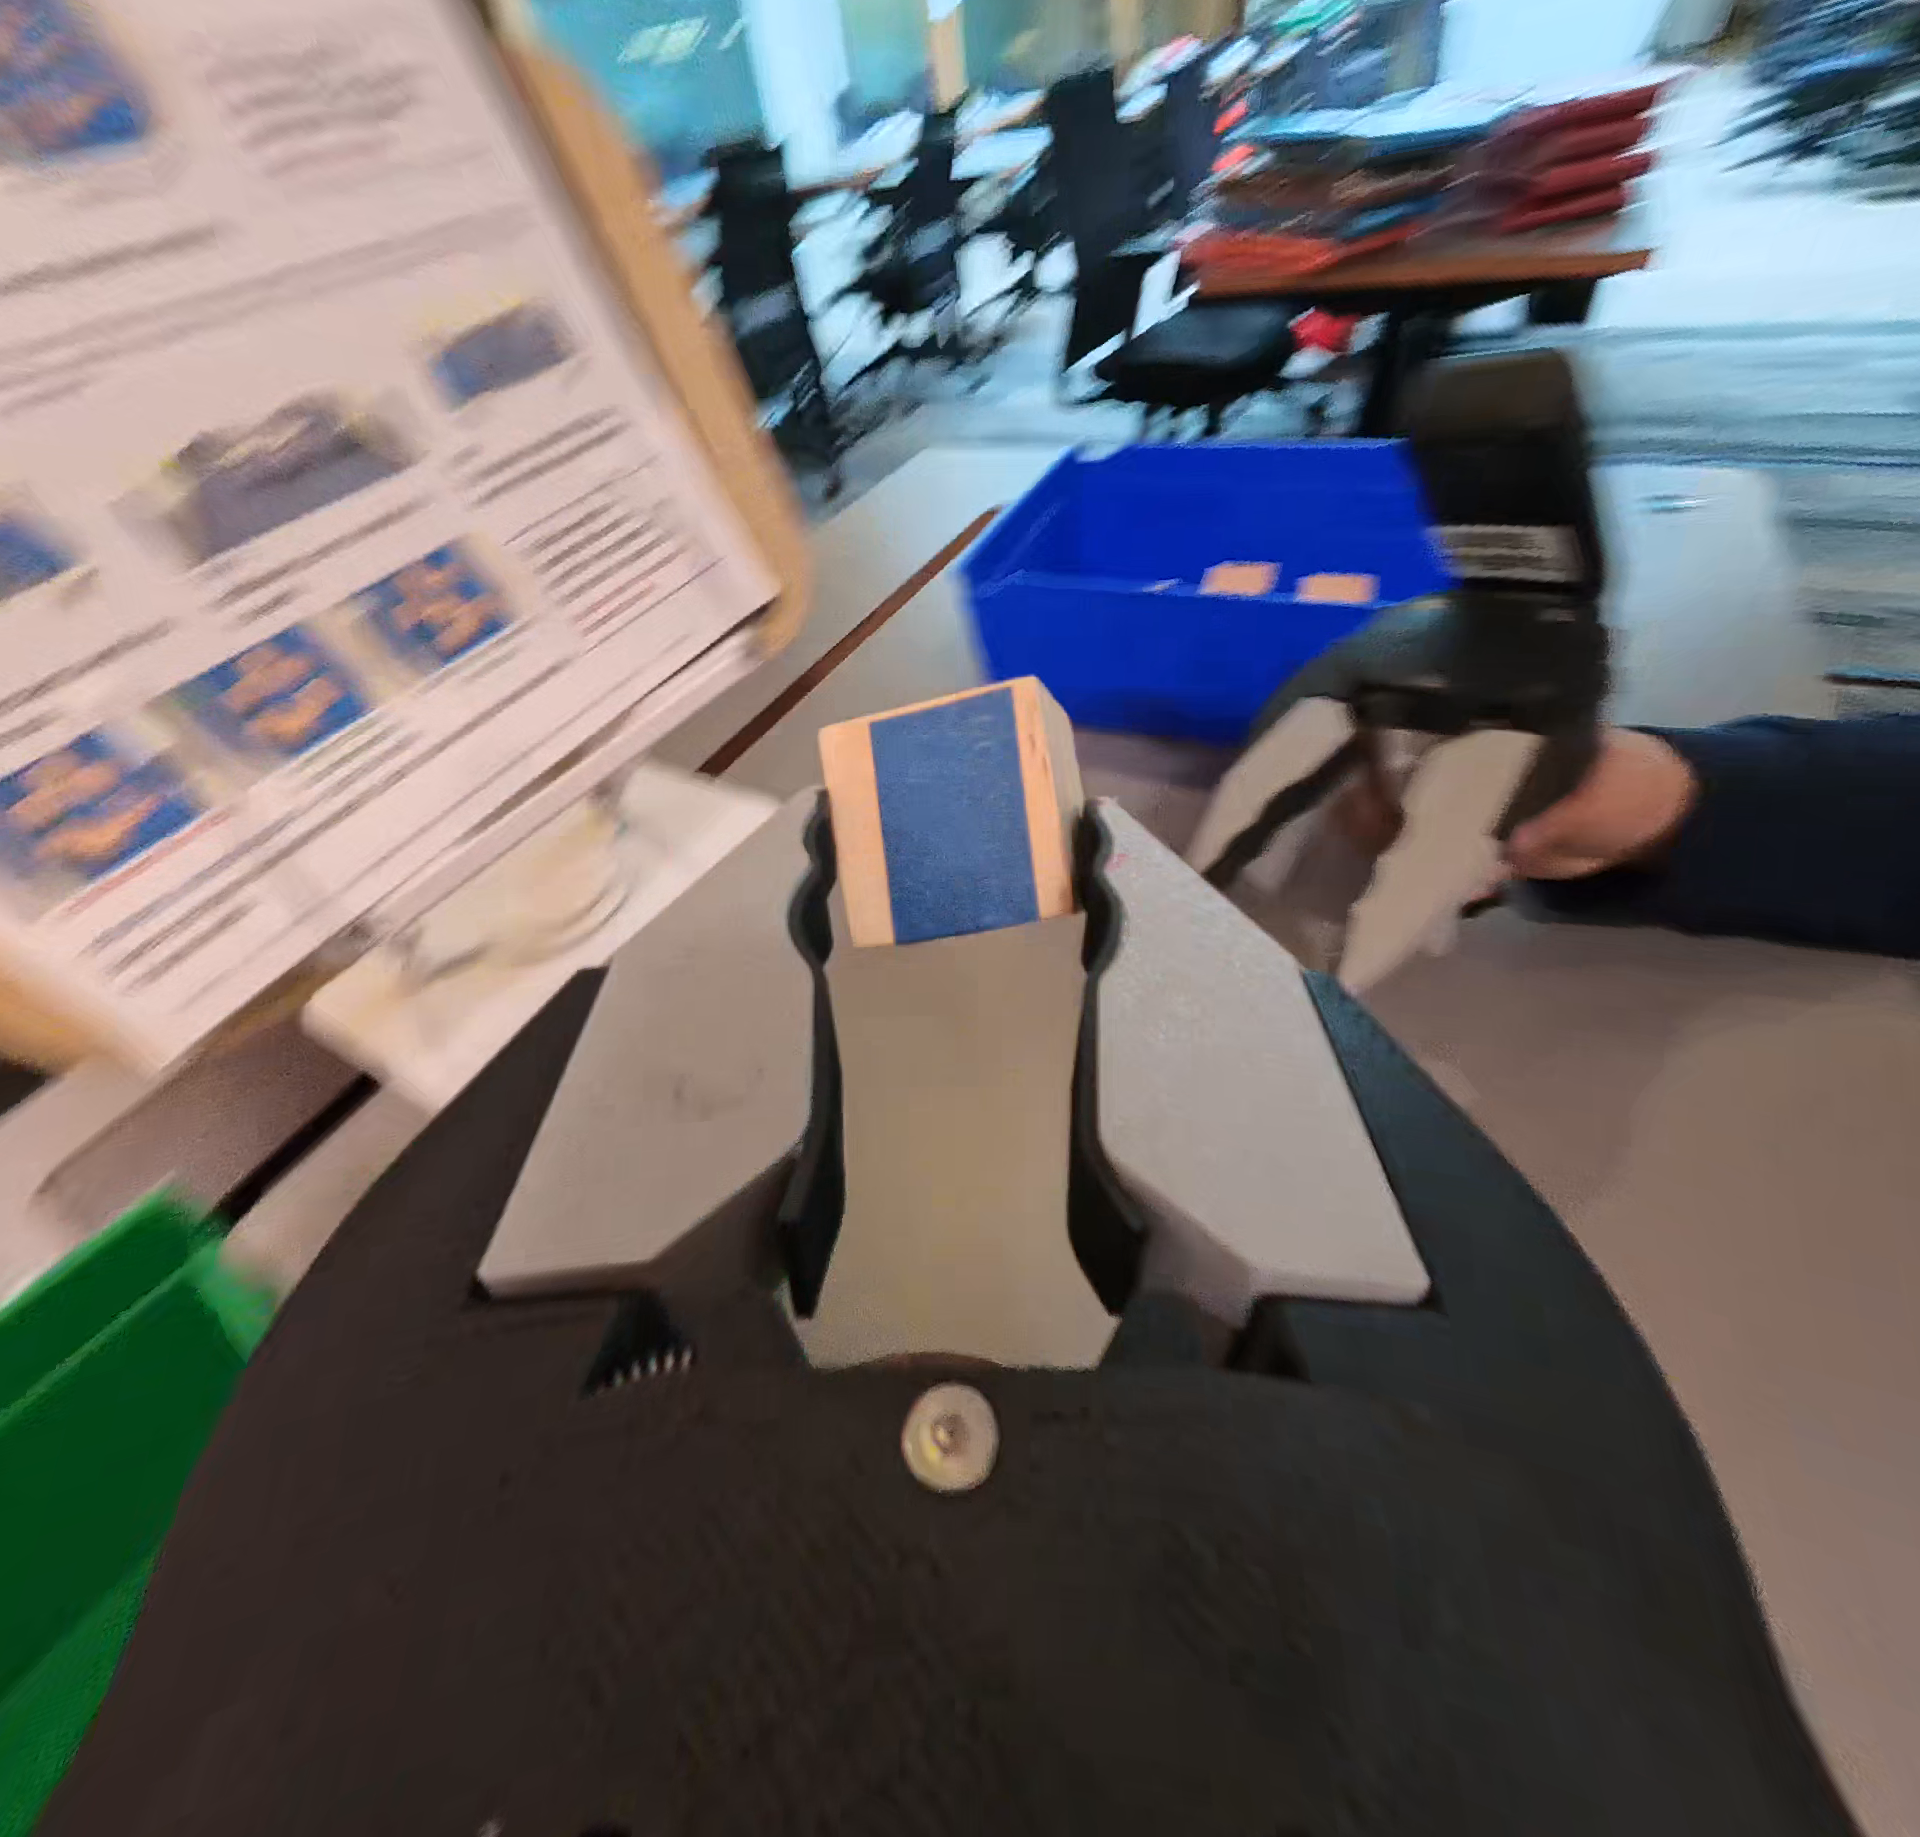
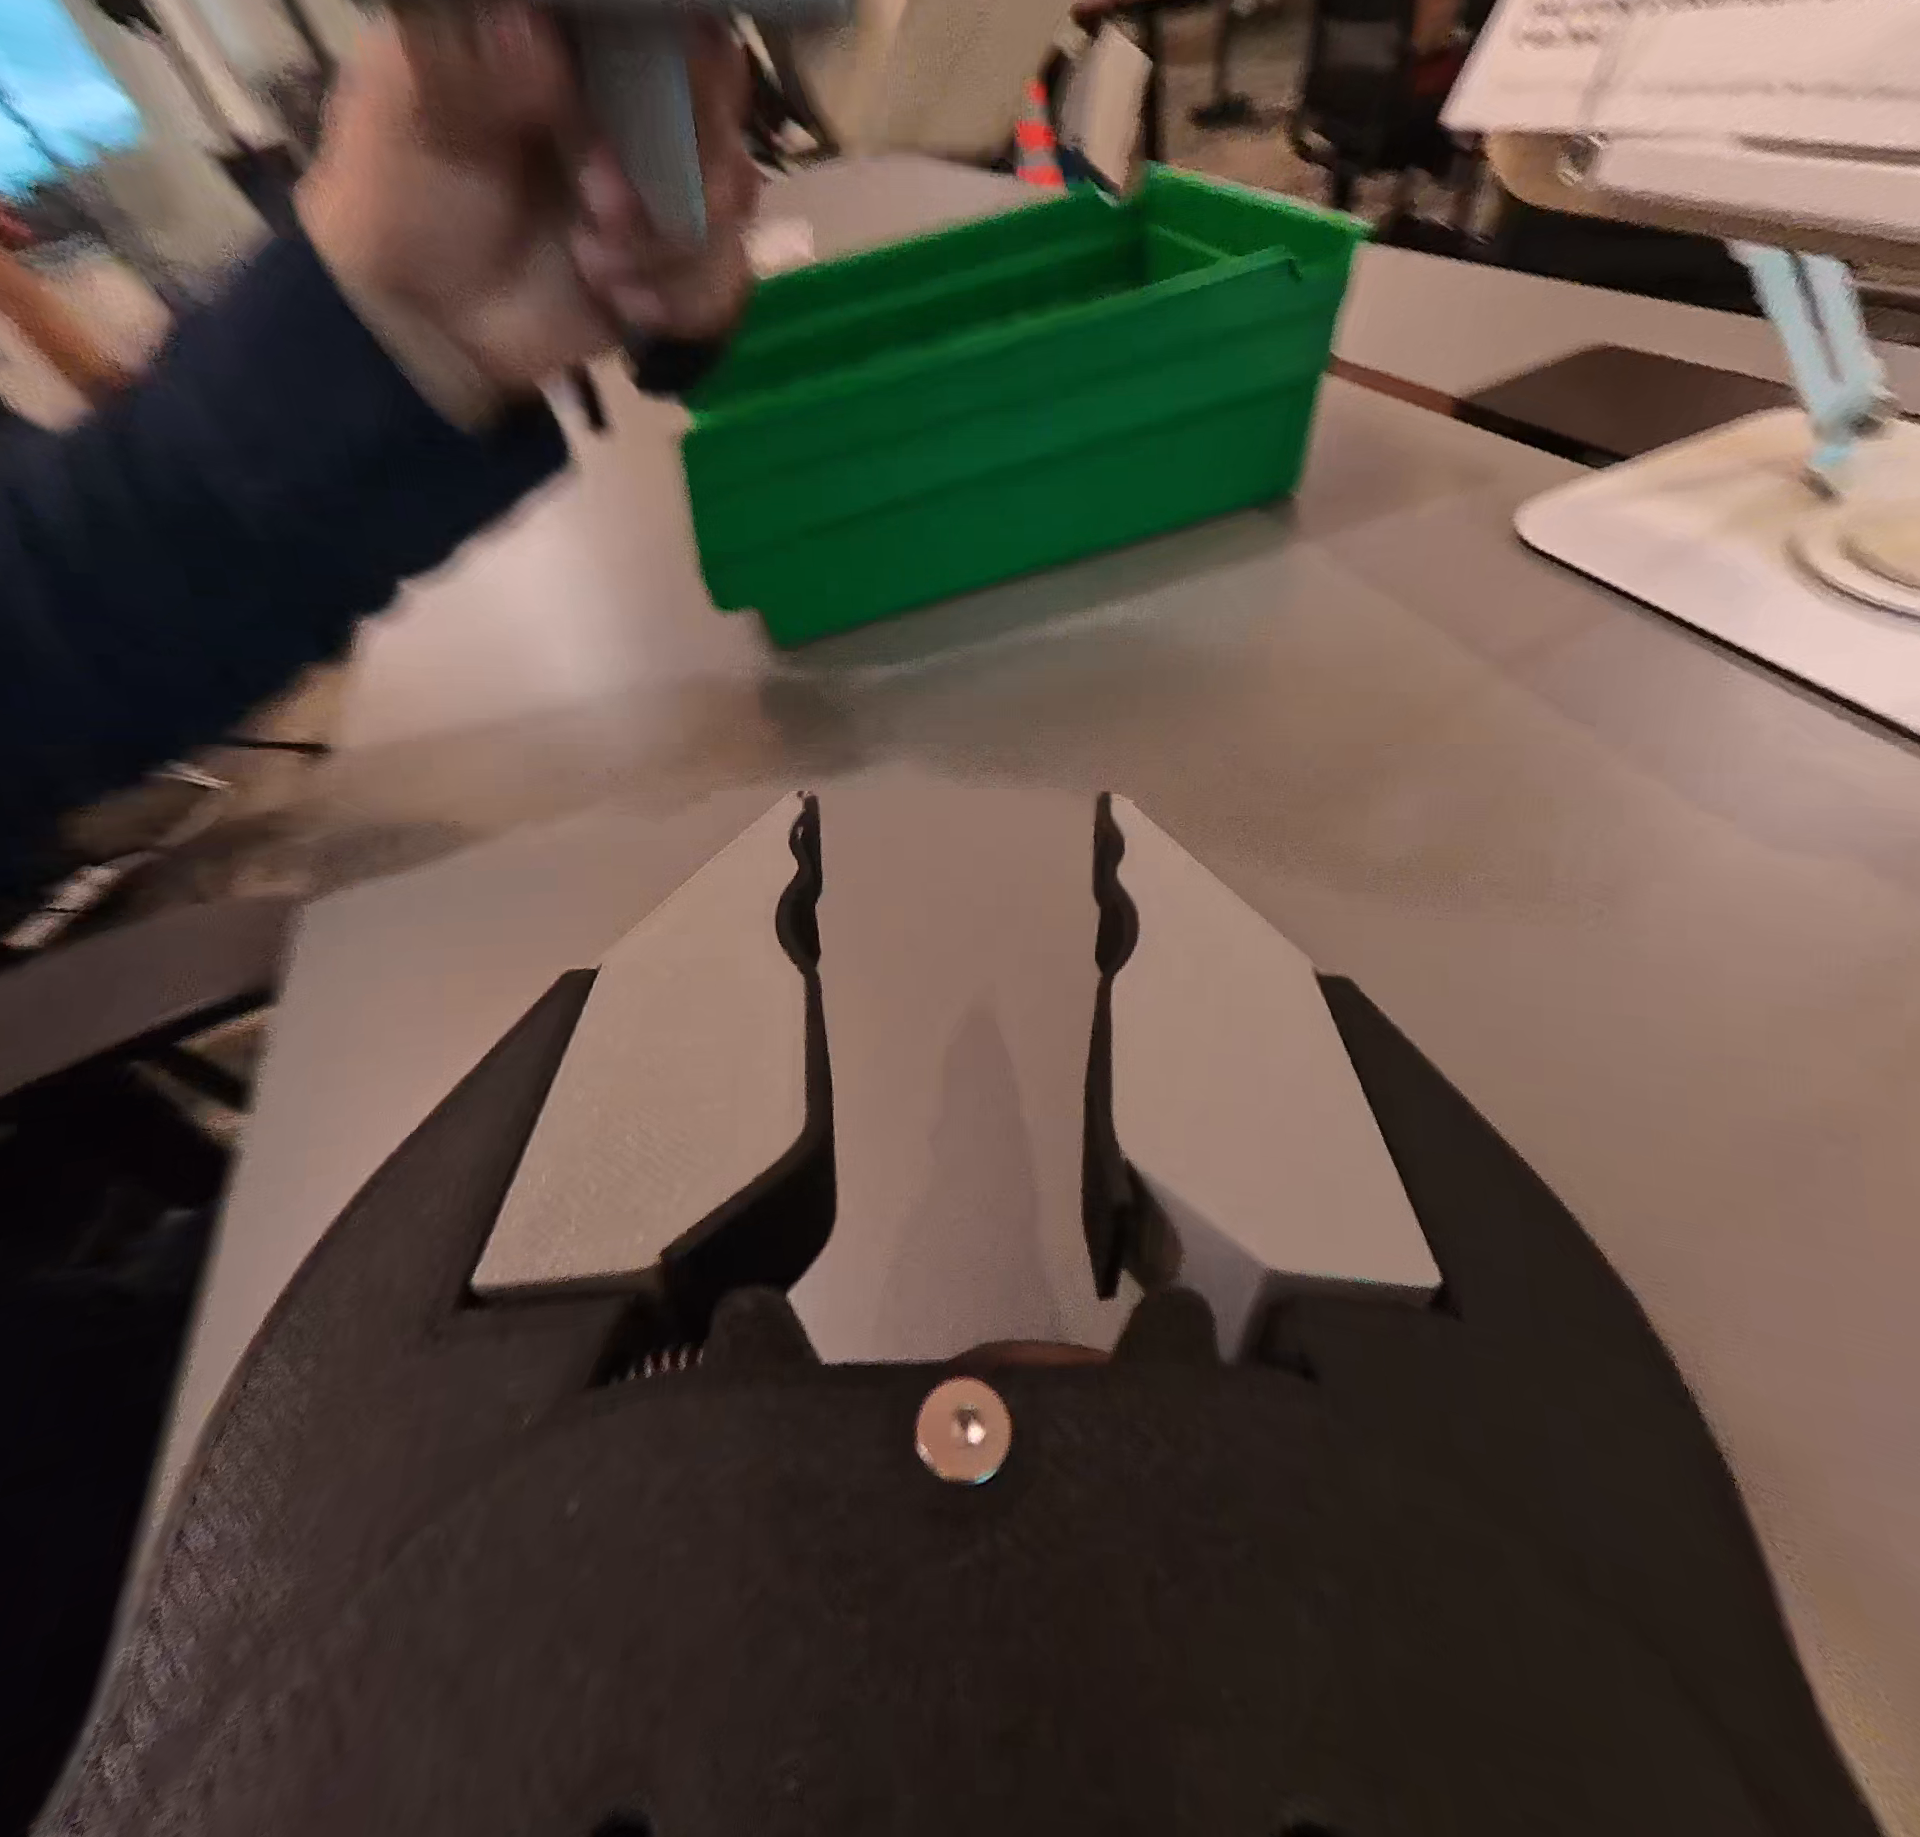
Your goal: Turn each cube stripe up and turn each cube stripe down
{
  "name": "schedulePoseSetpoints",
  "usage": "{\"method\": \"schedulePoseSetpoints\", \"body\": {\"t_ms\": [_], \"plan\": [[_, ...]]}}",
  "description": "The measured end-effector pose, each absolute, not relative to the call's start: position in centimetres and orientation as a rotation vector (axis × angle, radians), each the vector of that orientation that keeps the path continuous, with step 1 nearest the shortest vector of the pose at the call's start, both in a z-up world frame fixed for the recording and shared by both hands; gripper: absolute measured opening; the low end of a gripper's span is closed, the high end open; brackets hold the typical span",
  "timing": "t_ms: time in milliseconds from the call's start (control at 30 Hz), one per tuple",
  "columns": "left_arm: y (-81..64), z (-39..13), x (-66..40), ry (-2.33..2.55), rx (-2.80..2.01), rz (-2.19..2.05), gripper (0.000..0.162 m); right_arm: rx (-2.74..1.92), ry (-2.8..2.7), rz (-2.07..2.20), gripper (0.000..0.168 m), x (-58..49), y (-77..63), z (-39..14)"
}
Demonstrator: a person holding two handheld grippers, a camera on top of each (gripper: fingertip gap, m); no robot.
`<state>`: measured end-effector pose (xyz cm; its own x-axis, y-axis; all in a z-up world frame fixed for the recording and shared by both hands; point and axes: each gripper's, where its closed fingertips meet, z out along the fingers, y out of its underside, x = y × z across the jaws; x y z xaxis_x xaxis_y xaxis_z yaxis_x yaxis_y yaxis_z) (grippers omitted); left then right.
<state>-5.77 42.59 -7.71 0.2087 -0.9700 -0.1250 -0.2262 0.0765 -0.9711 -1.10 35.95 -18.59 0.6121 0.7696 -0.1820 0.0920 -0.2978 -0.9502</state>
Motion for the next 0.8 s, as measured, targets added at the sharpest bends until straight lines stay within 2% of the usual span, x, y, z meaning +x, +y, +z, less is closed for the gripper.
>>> {"method": "schedulePoseSetpoints", "body": {"t_ms": [200, 567, 800], "plan": [[33.3, -9.2, -2.1, 1.398, -0.822, -1.031, 0.045, -1.700, -0.690, 1.122, 0.055, -1.1, 33.9, -16.3], [30.9, -12.5, -1.8, 1.459, -0.643, -0.951, 0.046, -1.546, -0.744, 1.592, 0.055, -2.0, 30.2, -13.7], [28.8, -12.1, -1.2, 1.491, -0.530, -0.811, 0.045, -1.531, -0.737, 1.867, 0.053, -2.9, 28.6, -13.3]]}}
